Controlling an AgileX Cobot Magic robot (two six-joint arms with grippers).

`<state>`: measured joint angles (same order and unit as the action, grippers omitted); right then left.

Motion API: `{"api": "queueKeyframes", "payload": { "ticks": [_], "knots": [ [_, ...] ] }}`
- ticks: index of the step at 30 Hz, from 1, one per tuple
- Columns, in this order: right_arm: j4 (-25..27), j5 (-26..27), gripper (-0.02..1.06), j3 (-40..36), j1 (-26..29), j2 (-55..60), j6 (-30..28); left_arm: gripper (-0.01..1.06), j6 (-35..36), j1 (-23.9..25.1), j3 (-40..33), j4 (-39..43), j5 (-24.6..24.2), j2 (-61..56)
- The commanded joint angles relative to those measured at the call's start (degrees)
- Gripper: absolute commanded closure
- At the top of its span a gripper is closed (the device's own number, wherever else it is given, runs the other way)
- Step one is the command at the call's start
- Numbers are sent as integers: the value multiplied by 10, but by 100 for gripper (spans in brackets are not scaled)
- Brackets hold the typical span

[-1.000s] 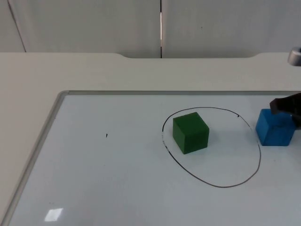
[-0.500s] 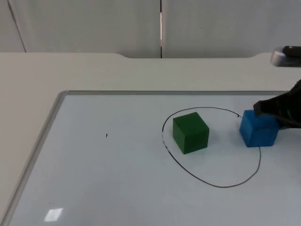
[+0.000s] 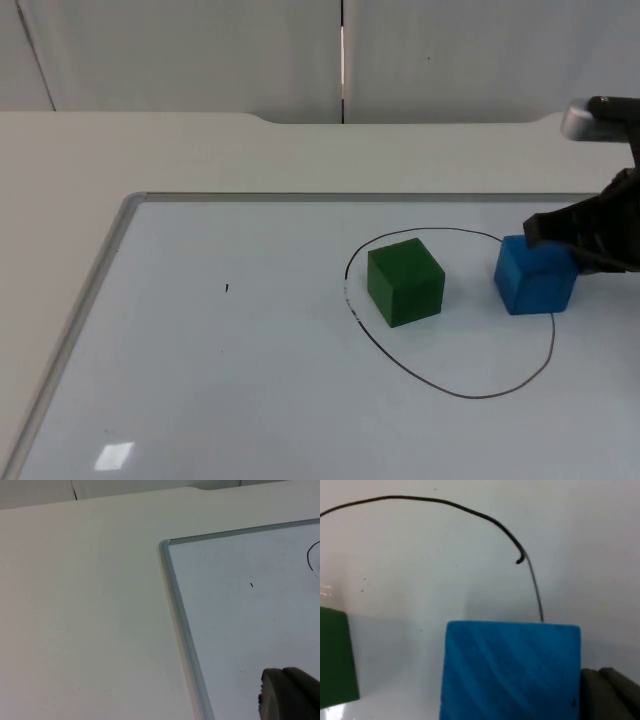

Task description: Push the two cubes into the marked area.

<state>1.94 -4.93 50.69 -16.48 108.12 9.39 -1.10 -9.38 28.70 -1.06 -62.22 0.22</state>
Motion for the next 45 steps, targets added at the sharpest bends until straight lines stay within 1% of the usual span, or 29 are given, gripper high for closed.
{"api": "queueKeyframes", "payload": {
  "ticks": [1, 4, 9, 24, 26, 33, 37, 39, 42, 45],
  "knots": [
    [2, 9, 105, 3, -11, -3, 7, 105, 4, 2, -3, 3, 6, -2],
    [2, 23, 105, 3, -26, -3, 9, 105, 4, 2, -3, 3, 6, -2],
    [2, 36, 105, 3, -35, -3, 9, 105, 4, 2, -3, 3, 6, -2],
    [2, 33, 105, 3, -40, 25, 37, 105, 4, 2, -3, 3, 6, -2],
    [2, 36, 105, 3, -50, 25, 37, 105, 4, 2, -3, 3, 6, -2],
    [-3, 39, 105, 3, -54, 25, 28, 105, 4, 2, -3, 3, 6, -2],
    [-3, 33, 105, 3, -54, 22, 18, 105, 4, 2, -3, 3, 6, -2],
    [-3, 27, 105, 3, -54, 21, -1, 105, 4, 2, -3, 3, 6, -2],
    [-5, 16, 105, 3, -52, 17, -1, 105, 4, 2, -3, 3, 6, -2],
    [-34, -3, 105, 3, -44, -3, -3, 105, 4, 2, -3, 3, 6, -2]
  ]
}}
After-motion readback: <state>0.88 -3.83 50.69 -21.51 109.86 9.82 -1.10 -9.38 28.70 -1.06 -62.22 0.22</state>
